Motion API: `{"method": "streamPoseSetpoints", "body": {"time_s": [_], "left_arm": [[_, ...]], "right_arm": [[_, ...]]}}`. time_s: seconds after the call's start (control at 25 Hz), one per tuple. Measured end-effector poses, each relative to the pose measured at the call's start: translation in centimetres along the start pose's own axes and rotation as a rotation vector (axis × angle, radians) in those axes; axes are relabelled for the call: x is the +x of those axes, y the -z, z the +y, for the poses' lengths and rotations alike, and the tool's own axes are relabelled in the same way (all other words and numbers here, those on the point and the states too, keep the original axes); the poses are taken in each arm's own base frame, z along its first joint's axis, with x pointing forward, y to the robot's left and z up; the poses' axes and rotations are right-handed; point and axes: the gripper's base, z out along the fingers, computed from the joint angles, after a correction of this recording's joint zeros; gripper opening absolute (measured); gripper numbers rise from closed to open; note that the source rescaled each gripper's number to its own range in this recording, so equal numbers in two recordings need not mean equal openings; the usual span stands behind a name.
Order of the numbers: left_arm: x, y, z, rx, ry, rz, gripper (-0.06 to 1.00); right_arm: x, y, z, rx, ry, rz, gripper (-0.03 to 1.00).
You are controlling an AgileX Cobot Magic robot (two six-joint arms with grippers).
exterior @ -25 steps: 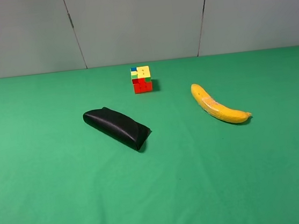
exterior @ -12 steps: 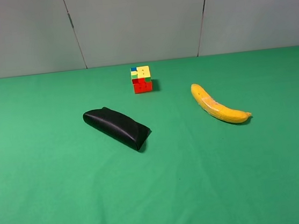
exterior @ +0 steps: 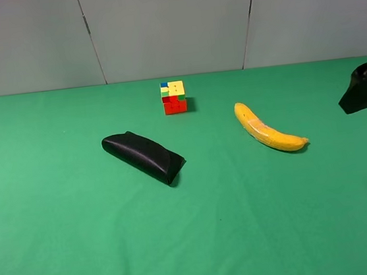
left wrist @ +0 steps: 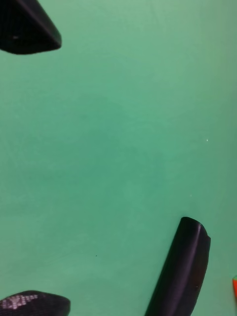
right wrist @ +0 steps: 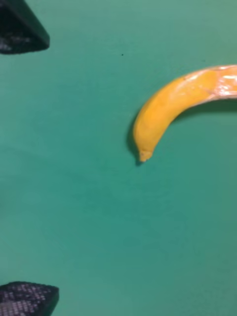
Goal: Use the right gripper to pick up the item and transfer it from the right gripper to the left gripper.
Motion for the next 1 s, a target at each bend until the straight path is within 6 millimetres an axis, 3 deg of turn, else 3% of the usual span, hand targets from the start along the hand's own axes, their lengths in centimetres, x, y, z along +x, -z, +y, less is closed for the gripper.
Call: {"method": "streamPoseSetpoints", "body": {"time_s": [0.44, 0.72, 1.0], "left_arm": [[0.0, 0.0, 0.0, -0.001, 0.0, 0.0, 0.93], [0.0, 0.0, 0.0, 0.0, 0.0, 0.0, 0.93], [0.0, 0.0, 0.0, 0.0, 0.0, 0.0, 0.93]], "right_arm": [[-2.3, -9.5, 3.5, -0.13, 0.231, 0.121, 1.0], [-2.1, -13.1, 3.6, -0.145, 0.262, 0.162, 1.0], [-1.9, -15.3, 3.7, -0.147, 0.28, 0.174, 1.0]]}}
